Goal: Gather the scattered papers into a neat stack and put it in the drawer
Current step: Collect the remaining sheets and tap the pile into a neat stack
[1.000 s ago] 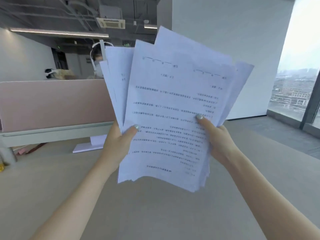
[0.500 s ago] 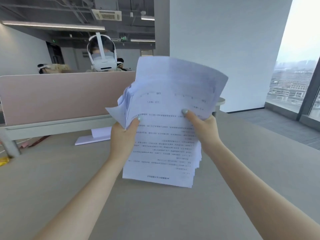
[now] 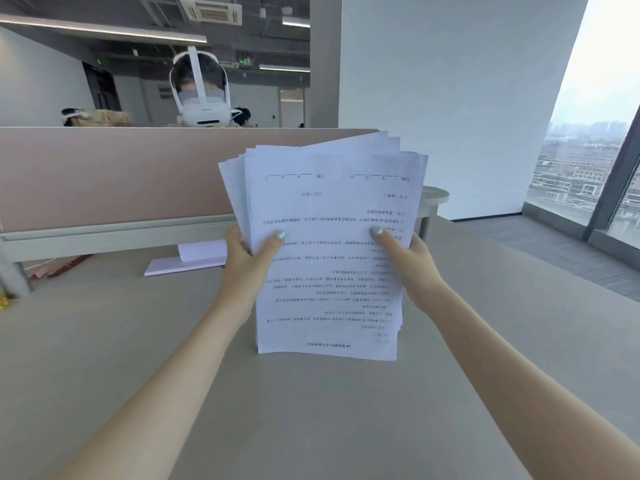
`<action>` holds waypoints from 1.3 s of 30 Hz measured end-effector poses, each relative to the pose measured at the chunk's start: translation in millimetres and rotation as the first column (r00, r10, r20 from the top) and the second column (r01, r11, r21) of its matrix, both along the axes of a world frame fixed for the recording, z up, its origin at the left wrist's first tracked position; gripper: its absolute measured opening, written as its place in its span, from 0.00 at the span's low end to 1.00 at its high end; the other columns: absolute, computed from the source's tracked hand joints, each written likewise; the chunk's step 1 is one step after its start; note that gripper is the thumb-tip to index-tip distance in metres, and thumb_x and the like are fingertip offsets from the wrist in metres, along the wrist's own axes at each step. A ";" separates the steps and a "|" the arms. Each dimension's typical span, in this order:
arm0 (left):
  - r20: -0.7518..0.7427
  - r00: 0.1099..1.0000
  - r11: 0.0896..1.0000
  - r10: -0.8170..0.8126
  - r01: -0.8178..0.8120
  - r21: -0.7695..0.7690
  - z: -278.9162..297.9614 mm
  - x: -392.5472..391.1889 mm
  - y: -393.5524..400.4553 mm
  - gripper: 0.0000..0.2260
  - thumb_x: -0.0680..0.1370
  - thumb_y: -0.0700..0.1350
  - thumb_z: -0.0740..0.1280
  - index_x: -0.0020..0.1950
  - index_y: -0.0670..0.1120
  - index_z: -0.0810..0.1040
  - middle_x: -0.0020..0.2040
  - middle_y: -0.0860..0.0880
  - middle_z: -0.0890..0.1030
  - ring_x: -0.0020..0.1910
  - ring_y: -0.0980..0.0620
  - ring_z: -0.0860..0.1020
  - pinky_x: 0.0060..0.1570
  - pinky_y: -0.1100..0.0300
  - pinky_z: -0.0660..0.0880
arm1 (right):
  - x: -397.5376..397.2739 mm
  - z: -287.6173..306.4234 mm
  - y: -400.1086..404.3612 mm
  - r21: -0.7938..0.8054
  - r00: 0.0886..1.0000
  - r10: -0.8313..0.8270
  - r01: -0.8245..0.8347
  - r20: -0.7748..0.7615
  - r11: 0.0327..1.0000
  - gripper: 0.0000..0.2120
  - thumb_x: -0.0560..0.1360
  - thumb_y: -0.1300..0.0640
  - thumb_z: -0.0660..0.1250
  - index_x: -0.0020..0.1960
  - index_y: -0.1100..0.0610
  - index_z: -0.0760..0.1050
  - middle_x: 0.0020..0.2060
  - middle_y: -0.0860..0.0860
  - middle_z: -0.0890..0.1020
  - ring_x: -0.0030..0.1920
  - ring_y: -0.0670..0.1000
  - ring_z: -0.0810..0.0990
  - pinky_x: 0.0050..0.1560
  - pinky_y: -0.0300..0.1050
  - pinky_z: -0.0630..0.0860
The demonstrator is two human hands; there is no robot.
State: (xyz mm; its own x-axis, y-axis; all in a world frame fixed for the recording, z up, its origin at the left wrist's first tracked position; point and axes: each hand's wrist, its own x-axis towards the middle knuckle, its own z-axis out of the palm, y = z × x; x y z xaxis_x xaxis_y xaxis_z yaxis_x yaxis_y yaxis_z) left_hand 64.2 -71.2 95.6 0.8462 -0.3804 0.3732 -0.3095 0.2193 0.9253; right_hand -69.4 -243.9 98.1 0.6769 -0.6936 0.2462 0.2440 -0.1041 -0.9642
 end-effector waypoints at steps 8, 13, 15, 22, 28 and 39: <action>0.190 0.981 0.999 0.035 -0.030 -0.030 25.7 -12.9 -10.6 0.10 0.78 0.43 0.61 0.50 0.60 0.69 0.48 0.64 0.76 0.49 0.64 0.76 0.47 0.65 0.72 | 10.6 25.9 14.1 -0.038 0.992 -0.066 0.071 0.105 0.997 0.05 0.72 0.53 0.71 0.47 0.53 0.80 0.42 0.48 0.85 0.41 0.47 0.86 0.41 0.43 0.82; 0.135 0.991 0.991 0.009 0.008 -0.130 39.0 -2.2 -4.5 0.17 0.76 0.48 0.67 0.61 0.52 0.63 0.51 0.63 0.74 0.44 0.73 0.76 0.46 0.68 0.73 | 0.9 49.1 3.2 -0.096 0.986 -0.025 0.041 0.163 0.994 0.13 0.73 0.48 0.69 0.55 0.52 0.77 0.49 0.46 0.85 0.48 0.44 0.85 0.44 0.39 0.80; 0.139 0.990 0.994 -0.022 0.036 -0.100 38.2 0.3 -5.3 0.26 0.76 0.49 0.67 0.69 0.50 0.59 0.54 0.62 0.74 0.49 0.71 0.75 0.47 0.68 0.73 | -1.7 44.7 -0.2 -0.098 0.992 -0.008 0.021 0.128 0.995 0.16 0.72 0.46 0.68 0.57 0.52 0.77 0.51 0.47 0.84 0.49 0.44 0.84 0.46 0.39 0.80; 0.096 0.989 0.994 -0.109 0.110 -0.010 27.1 -2.1 -13.2 0.12 0.76 0.47 0.67 0.57 0.54 0.70 0.51 0.58 0.80 0.50 0.61 0.79 0.49 0.61 0.76 | -0.7 15.6 -2.0 -0.055 1.000 -0.014 0.015 0.017 0.998 0.04 0.73 0.52 0.69 0.44 0.52 0.80 0.43 0.48 0.85 0.43 0.46 0.84 0.44 0.41 0.78; 0.281 0.955 0.995 0.099 -0.098 -0.018 45.4 -10.8 -19.9 0.10 0.77 0.47 0.63 0.40 0.42 0.74 0.36 0.46 0.71 0.35 0.52 0.68 0.36 0.60 0.64 | 6.6 39.4 11.7 -0.039 0.983 -0.146 0.151 0.109 0.988 0.07 0.72 0.51 0.71 0.36 0.51 0.78 0.32 0.43 0.82 0.29 0.39 0.81 0.33 0.35 0.79; 0.039 0.983 0.982 -0.182 0.179 0.061 15.3 -6.9 -12.3 0.16 0.74 0.61 0.62 0.59 0.58 0.75 0.55 0.61 0.81 0.56 0.62 0.78 0.58 0.56 0.73 | -15.6 18.3 4.9 0.010 0.998 -0.032 0.033 -0.052 0.999 0.07 0.71 0.47 0.70 0.44 0.51 0.80 0.41 0.48 0.86 0.40 0.49 0.86 0.43 0.46 0.82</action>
